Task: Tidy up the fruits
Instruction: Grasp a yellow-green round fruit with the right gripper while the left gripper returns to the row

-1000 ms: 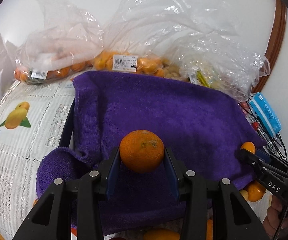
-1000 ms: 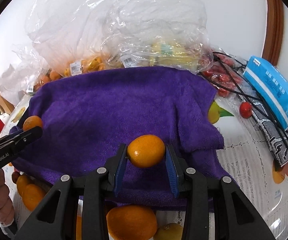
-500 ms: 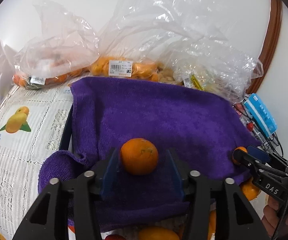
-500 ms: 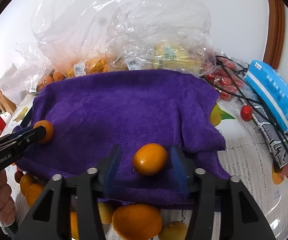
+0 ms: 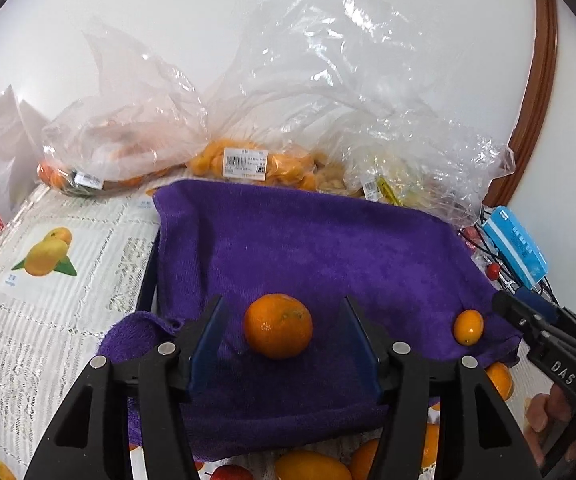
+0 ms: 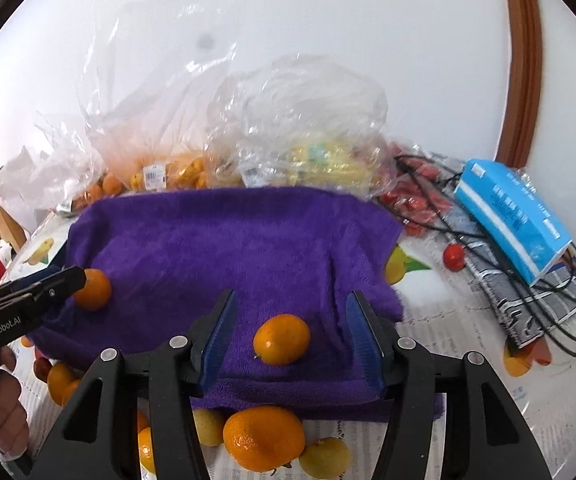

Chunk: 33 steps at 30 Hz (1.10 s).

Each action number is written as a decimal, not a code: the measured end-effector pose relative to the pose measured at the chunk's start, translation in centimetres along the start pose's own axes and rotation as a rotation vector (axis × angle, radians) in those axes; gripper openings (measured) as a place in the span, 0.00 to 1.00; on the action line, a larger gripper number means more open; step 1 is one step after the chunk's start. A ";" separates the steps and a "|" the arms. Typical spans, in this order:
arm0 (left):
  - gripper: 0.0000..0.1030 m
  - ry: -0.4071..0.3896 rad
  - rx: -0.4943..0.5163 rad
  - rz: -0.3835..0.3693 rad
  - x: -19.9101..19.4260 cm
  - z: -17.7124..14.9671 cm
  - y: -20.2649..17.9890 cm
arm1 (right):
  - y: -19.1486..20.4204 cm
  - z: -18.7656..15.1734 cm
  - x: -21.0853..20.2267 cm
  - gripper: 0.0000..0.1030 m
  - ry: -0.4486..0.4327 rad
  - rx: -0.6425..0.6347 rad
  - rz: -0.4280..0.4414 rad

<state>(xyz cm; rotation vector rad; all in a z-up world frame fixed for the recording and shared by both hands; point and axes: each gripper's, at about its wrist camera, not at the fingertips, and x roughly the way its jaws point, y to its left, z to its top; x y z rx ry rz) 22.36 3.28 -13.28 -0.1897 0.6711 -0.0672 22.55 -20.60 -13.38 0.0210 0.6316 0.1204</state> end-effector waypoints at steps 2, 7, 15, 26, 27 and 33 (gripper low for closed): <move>0.54 -0.018 0.003 0.008 -0.1 -0.1 -0.2 | -0.2 0.0 -0.6 0.55 -0.028 0.007 -0.008; 0.54 -0.049 -0.005 0.056 -0.5 -0.3 -0.1 | -1.8 -1.1 -1.4 0.55 0.036 0.063 0.061; 0.54 -0.109 -0.038 0.052 -2.2 -0.2 0.5 | -3.5 -4.1 -2.5 0.45 0.050 0.043 0.029; 0.57 -0.094 -0.072 0.034 -5.2 -2.8 2.0 | -3.8 -6.8 -2.6 0.34 0.120 0.025 0.060; 0.58 -0.091 -0.066 0.046 -5.5 -3.3 2.1 | -3.8 -6.8 -2.4 0.33 0.129 0.025 0.059; 0.58 -0.051 -0.043 0.059 -6.5 -5.6 2.8 | -3.8 -7.2 -1.6 0.28 0.188 0.026 0.052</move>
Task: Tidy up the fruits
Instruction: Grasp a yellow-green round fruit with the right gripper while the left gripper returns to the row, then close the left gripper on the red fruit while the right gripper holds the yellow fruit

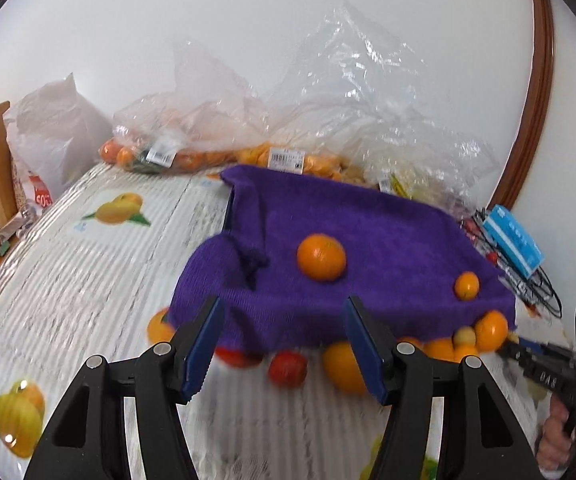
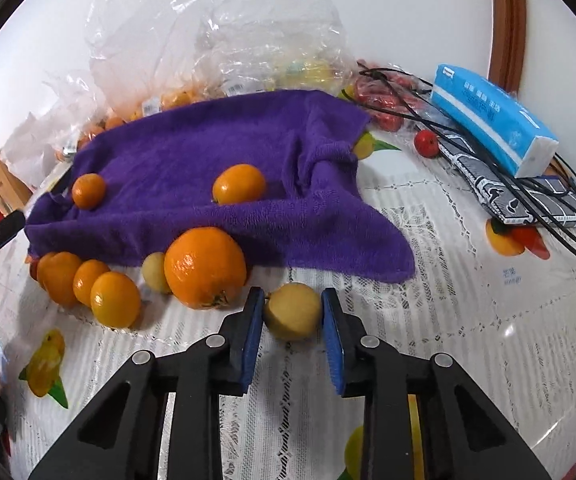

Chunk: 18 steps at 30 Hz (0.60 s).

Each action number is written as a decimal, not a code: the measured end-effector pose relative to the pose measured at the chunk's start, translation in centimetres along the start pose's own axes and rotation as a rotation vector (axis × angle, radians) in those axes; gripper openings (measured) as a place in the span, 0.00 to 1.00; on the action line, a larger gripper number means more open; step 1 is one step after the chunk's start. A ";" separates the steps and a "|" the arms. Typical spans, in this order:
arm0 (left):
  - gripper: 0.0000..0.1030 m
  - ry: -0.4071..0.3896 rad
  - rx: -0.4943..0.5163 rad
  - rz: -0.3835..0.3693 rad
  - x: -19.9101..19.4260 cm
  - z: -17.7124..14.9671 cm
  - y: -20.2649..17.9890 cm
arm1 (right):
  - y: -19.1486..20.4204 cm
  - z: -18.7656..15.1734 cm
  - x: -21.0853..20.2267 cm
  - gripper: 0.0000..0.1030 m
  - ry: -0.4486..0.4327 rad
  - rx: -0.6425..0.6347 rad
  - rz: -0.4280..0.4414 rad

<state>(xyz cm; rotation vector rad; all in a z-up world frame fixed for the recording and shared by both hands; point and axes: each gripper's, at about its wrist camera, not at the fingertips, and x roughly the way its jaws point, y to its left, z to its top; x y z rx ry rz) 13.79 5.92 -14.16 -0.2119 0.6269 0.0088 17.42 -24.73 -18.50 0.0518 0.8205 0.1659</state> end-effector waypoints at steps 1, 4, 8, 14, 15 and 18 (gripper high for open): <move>0.58 0.022 -0.001 -0.002 0.1 -0.3 0.1 | 0.0 0.0 0.0 0.28 0.001 -0.001 0.001; 0.58 0.056 -0.021 -0.026 0.0 -0.7 0.4 | 0.0 -0.1 0.0 0.28 0.002 -0.002 0.006; 0.58 0.093 -0.013 -0.025 0.4 -1.3 0.2 | 0.5 -0.2 -0.1 0.28 0.004 -0.028 -0.007; 0.58 0.155 -0.008 -0.038 1.5 -1.5 0.0 | 0.5 -0.1 0.0 0.28 0.009 -0.024 0.009; 0.58 0.157 -0.022 -0.044 1.5 -1.5 0.3 | 0.4 -0.1 0.0 0.28 0.009 -0.020 0.012; 0.55 0.195 -0.047 -0.006 2.3 -1.5 0.7 | 0.3 -0.1 0.1 0.28 0.008 -0.014 0.017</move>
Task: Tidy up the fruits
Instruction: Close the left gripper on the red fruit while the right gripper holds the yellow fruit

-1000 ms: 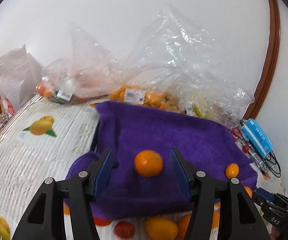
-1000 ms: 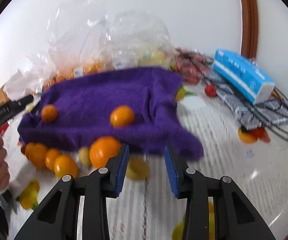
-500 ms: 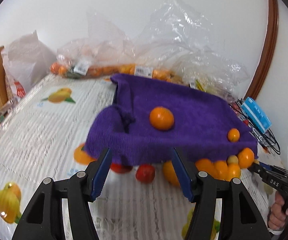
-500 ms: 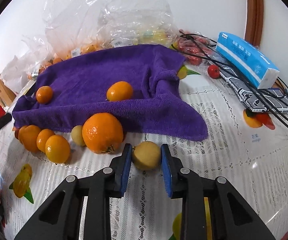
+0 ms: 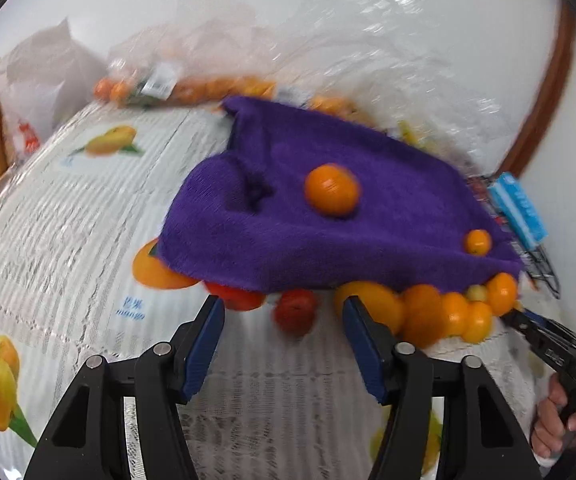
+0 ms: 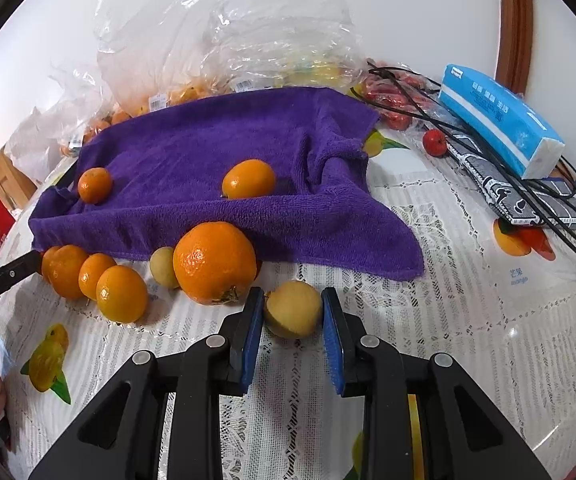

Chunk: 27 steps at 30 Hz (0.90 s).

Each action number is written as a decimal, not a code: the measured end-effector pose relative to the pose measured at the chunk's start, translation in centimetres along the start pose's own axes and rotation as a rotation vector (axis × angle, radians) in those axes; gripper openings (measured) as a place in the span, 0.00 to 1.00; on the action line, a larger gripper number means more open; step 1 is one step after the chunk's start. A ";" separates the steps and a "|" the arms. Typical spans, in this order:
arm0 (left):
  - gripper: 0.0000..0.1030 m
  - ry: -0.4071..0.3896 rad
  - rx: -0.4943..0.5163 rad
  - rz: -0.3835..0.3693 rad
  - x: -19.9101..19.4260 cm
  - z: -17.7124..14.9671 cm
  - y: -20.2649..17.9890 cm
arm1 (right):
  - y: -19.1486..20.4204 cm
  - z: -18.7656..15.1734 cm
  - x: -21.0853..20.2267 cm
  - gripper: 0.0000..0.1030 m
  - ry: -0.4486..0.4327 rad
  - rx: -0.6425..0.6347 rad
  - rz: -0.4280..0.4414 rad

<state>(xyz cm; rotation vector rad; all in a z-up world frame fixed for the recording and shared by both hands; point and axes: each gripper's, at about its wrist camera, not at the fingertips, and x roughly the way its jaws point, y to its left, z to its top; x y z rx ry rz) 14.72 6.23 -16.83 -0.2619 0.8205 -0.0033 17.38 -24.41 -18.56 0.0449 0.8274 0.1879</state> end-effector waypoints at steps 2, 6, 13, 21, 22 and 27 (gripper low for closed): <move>0.55 -0.007 0.026 0.019 -0.1 0.0 -0.5 | 0.2 0.0 0.1 0.28 0.002 -0.012 -0.014; 0.54 0.006 0.039 0.028 0.1 0.1 -0.8 | 0.6 0.1 0.1 0.30 0.004 -0.033 -0.027; 0.51 0.018 0.086 0.091 0.6 0.2 -1.8 | 0.8 0.0 0.2 0.34 0.008 -0.048 -0.030; 0.30 0.018 0.111 0.122 0.6 -0.1 -2.3 | 1.2 0.0 0.2 0.34 0.009 -0.065 -0.048; 0.30 0.021 0.125 0.114 0.6 -0.1 -2.5 | 1.2 0.0 0.2 0.34 0.009 -0.067 -0.049; 0.30 0.026 0.161 0.142 0.8 -0.3 -3.4 | 1.2 -0.1 0.2 0.34 0.009 -0.069 -0.051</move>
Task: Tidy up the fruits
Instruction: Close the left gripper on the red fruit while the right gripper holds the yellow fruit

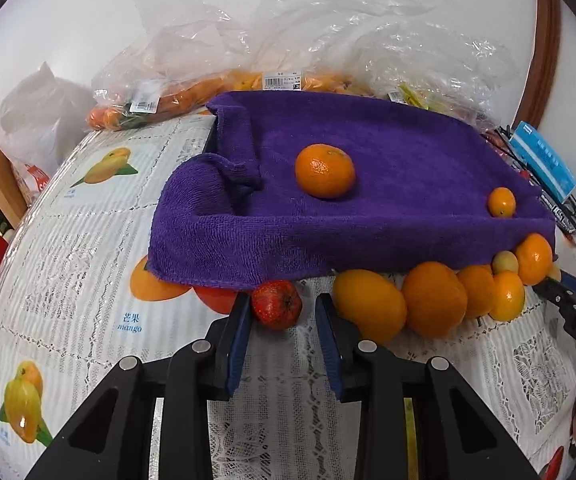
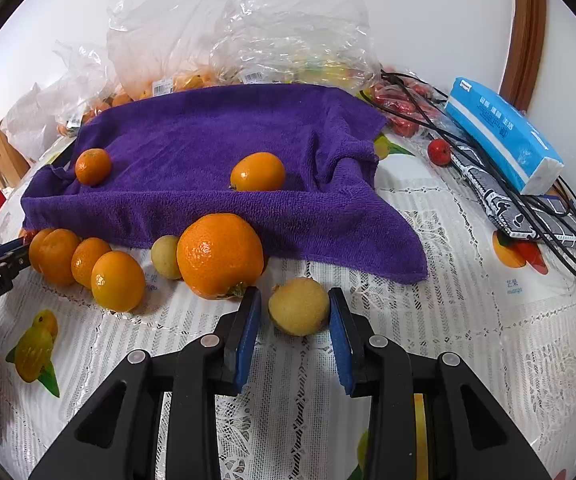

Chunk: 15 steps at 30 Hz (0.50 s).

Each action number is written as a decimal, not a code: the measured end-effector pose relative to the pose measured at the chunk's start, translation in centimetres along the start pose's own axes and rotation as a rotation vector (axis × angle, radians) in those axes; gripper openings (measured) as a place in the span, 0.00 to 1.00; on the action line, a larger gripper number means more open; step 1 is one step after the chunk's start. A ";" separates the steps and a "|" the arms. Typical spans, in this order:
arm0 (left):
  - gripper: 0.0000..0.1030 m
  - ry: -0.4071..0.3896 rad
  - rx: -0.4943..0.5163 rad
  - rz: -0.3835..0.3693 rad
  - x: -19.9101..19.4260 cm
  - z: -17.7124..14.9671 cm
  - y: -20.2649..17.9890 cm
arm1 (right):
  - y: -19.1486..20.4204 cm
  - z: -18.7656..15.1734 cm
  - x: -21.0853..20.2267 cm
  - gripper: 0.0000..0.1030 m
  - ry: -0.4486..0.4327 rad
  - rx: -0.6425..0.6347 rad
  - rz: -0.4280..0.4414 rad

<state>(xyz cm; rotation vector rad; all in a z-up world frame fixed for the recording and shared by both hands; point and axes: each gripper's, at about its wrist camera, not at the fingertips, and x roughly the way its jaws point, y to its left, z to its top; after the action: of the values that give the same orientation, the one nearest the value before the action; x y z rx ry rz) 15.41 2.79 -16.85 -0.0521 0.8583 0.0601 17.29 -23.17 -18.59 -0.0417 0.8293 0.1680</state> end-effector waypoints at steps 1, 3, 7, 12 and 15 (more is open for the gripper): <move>0.29 0.000 -0.003 -0.006 0.0 0.0 0.0 | 0.1 0.0 0.0 0.34 0.000 0.000 0.000; 0.29 -0.003 -0.013 -0.027 0.0 0.1 0.3 | 0.1 0.0 0.0 0.34 0.000 -0.006 -0.008; 0.24 -0.008 -0.036 -0.072 0.1 0.1 0.7 | 0.1 -0.2 -0.2 0.33 -0.002 -0.002 -0.004; 0.23 -0.016 -0.079 -0.159 0.1 0.0 1.7 | -0.4 -0.3 -0.3 0.28 -0.007 0.021 0.012; 0.23 -0.026 -0.116 -0.212 0.1 -0.1 2.5 | -0.6 -0.3 -0.3 0.28 -0.010 0.029 0.028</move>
<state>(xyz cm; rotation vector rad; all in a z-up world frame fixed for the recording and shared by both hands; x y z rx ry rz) 15.22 5.23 -17.03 -0.2503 0.8182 -0.0886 17.00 -23.84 -18.57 -0.0015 0.8229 0.1826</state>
